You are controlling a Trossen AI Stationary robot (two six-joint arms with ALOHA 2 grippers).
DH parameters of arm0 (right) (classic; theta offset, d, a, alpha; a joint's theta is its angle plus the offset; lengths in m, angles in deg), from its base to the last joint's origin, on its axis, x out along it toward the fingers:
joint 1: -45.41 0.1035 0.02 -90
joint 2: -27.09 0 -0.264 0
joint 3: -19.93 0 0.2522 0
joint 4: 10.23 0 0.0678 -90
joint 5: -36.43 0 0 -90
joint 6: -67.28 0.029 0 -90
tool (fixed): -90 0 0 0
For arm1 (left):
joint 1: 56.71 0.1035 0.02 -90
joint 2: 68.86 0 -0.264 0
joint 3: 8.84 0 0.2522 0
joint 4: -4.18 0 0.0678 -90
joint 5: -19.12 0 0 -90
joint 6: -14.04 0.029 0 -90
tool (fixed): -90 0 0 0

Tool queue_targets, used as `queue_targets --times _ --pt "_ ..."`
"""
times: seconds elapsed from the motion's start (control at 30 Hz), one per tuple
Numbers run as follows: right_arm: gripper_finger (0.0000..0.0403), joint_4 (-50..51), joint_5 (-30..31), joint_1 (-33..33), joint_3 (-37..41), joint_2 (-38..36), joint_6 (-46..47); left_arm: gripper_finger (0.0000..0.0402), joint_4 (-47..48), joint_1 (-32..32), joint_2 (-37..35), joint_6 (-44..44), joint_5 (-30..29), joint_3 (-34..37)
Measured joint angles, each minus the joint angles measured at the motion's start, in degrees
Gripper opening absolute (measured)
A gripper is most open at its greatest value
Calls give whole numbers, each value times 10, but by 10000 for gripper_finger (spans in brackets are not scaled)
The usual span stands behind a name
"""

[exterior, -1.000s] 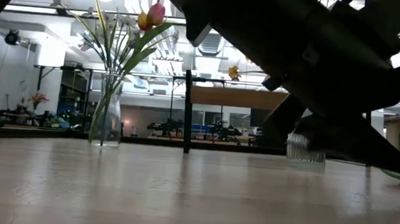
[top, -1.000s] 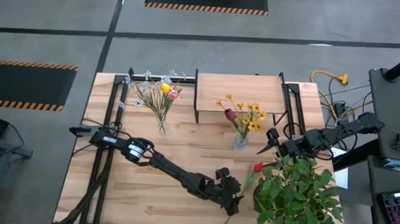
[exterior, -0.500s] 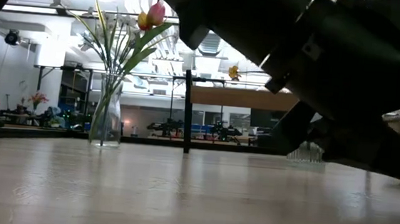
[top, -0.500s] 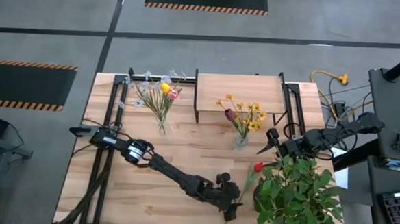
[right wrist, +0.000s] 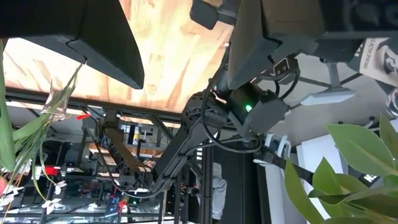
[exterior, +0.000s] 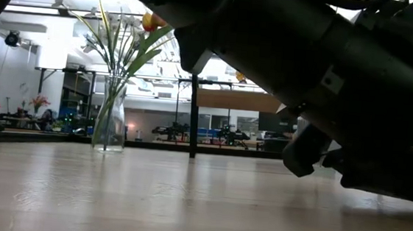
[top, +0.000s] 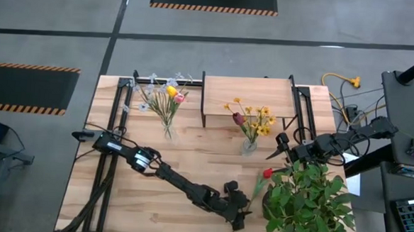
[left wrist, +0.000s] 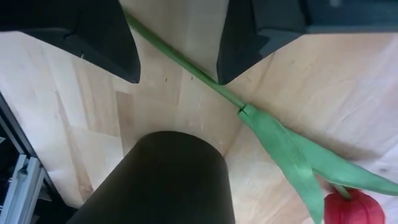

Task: Pick and place flowers into a vace then onto a shelf
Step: Put the red flower into the right transparent vase

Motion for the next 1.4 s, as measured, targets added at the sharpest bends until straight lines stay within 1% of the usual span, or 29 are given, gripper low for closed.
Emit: queue_targets --times 0.1,0.37,0.47,0.5,0.67,0.9,1.03,1.13,1.27,1.4 --pt "224 0 0 0 0 0 0 169 9 1 0 -1 -4 0" --pt "224 0 0 0 0 0 0 53 21 7 0 -21 -13 1" --pt "224 0 0 0 0 0 0 15 44 11 0 -41 -6 0" --pt "224 0 0 0 0 0 0 8 56 13 -2 -46 -2 -1" --pt "224 0 0 0 0 0 0 5 118 20 -20 -51 15 0" --pt "224 1 0 0 0 1 0 3 296 21 -75 -50 14 3" --pt "224 1 0 0 0 1 1 3 384 20 -96 -51 15 3" --pt "224 1 0 0 0 1 3 3 419 20 -103 -51 15 3" --pt "224 1 0 0 0 1 3 3 435 21 -104 -50 18 2" --pt "224 1 0 0 0 0 3 3 445 24 -105 -50 40 2"
